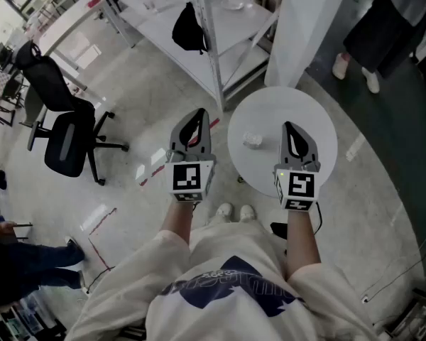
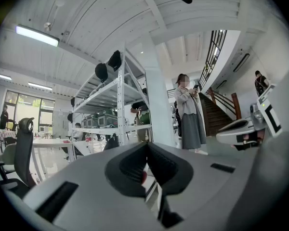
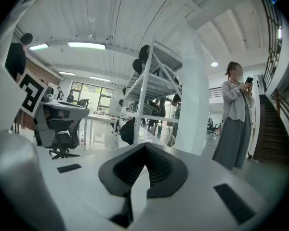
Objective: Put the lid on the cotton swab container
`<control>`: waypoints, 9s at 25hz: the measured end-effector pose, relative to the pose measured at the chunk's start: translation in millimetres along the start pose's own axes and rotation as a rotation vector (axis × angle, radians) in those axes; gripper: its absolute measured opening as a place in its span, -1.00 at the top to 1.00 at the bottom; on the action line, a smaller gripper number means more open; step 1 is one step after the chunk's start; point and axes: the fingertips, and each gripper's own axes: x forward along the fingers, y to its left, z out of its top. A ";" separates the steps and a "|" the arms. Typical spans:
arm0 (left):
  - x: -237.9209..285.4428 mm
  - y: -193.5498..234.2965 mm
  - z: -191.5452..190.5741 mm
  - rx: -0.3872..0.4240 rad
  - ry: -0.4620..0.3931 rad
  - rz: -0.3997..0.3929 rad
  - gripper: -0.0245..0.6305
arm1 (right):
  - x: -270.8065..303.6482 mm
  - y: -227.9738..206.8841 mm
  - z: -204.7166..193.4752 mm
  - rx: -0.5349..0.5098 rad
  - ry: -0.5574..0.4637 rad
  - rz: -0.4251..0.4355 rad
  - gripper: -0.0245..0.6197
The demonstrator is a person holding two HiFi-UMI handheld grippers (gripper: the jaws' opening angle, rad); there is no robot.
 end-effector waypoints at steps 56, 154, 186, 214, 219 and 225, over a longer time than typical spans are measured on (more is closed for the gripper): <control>33.6 -127.2 -249.3 0.382 0.642 -0.896 0.04 | -34.8 -142.7 -57.1 0.581 -0.075 -0.056 0.44; 72.4 -169.6 -324.8 0.489 0.592 -1.191 0.22 | 95.7 98.5 -227.3 -0.233 0.737 0.886 0.89; 46.8 -94.8 -145.3 0.120 0.391 -0.602 0.22 | 49.8 -3.7 -77.4 0.204 0.210 0.260 0.90; -62.1 -89.4 66.5 -0.073 -0.126 -0.151 0.93 | -67.9 10.4 76.7 0.099 -0.254 0.010 0.90; -56.2 -66.5 66.1 -0.071 -0.129 -0.132 0.93 | -63.1 31.0 99.2 0.008 -0.295 -0.010 0.90; -46.1 -54.9 83.7 -0.070 -0.192 -0.142 0.93 | -60.1 31.3 98.0 -0.001 -0.290 -0.045 0.90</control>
